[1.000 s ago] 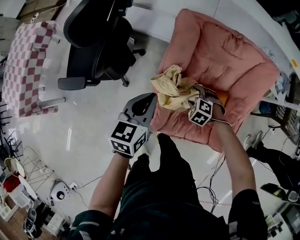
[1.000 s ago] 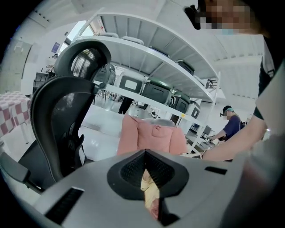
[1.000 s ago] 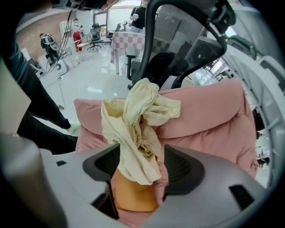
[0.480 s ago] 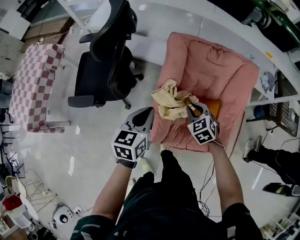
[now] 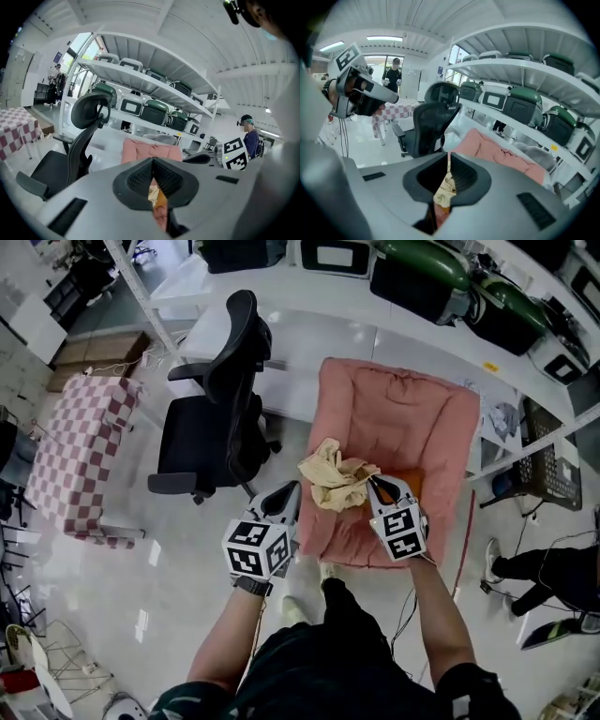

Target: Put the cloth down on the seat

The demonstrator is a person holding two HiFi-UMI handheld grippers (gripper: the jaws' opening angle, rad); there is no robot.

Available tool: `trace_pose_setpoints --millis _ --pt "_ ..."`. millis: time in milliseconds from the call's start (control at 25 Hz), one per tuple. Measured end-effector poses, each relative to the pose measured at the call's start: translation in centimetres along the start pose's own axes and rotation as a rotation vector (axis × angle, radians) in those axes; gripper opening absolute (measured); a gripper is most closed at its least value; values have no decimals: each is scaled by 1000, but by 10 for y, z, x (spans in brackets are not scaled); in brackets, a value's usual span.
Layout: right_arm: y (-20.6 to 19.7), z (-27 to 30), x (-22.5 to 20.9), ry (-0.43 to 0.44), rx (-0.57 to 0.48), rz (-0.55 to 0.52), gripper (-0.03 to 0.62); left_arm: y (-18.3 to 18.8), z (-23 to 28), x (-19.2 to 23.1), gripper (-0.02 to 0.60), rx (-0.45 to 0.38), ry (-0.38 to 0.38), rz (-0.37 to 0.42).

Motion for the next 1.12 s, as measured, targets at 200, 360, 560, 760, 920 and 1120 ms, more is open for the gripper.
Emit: trace_pose_setpoints --millis 200,360,560,760,920,1120 --pt "32 -39 0 -65 -109 81 14 19 -34 -12 6 -43 8 30" --pt "45 -68 6 -63 -168 188 12 32 -64 -23 6 -81 0 49" --pt "70 -107 14 -87 -266 219 9 51 -97 -29 6 -138 4 63" --pt "98 -134 23 -126 -357 198 8 71 -128 -33 6 -197 20 95" --pt "113 -151 27 -136 -405 193 8 85 -148 -38 6 -235 12 99" --pt "134 -177 28 -114 -479 213 6 101 -169 -43 6 -274 31 117"
Point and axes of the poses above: the fingertips, and each gripper's own axes: z forward along the fingers, x to its left, y out of its top, the point moved 2 cm from there along -z, backward along the fingers, and after that the axes turned 4 degrees about x, right-handed, at the moved point
